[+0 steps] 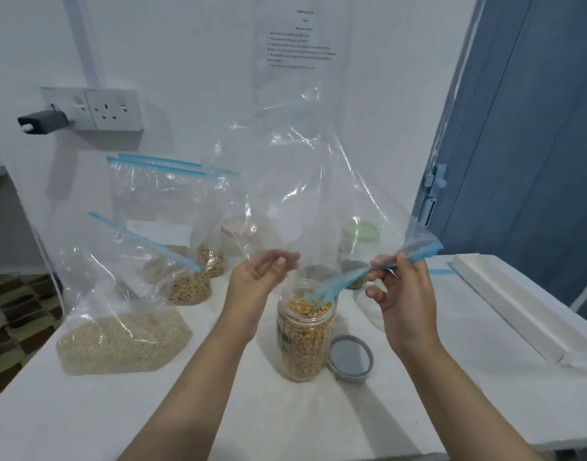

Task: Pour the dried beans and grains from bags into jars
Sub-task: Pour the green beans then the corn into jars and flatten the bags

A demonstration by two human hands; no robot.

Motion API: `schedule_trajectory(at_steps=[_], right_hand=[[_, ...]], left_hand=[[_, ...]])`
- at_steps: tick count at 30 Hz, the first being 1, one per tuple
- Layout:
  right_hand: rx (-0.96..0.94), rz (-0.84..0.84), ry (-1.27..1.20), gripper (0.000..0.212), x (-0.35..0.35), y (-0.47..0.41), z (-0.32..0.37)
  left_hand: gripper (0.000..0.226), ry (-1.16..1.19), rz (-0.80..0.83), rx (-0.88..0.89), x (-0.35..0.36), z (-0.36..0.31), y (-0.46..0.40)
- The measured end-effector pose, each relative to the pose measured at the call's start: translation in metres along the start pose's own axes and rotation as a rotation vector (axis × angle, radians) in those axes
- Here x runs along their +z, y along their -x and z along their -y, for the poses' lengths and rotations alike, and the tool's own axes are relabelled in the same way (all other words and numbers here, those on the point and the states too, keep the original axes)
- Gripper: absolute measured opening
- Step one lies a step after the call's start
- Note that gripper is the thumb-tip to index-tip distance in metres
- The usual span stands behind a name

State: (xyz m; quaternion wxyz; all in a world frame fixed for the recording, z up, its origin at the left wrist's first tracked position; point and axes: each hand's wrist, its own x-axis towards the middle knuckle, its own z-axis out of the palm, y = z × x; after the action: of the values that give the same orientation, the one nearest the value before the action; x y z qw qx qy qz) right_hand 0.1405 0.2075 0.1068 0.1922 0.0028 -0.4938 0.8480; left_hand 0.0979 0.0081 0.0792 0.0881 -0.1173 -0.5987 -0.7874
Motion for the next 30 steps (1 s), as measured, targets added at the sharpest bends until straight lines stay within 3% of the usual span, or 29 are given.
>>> schedule_trajectory(at_steps=[4, 22, 30], right_hand=[[0.006, 0.056, -0.035, 0.015, -0.007, -0.003, -0.003], [0.083, 0.065, -0.033, 0.02, -0.021, -0.019, 0.001], [0.079, 0.074, -0.041, 0.018, -0.02, -0.023, 0.006]], left_hand=[[0.008, 0.054, -0.053, 0.013, 0.007, 0.004, -0.012], [0.019, -0.04, 0.085, 0.052, 0.034, -0.007, -0.02], [0.008, 0.041, 0.077, 0.036, 0.033, -0.006, -0.021]])
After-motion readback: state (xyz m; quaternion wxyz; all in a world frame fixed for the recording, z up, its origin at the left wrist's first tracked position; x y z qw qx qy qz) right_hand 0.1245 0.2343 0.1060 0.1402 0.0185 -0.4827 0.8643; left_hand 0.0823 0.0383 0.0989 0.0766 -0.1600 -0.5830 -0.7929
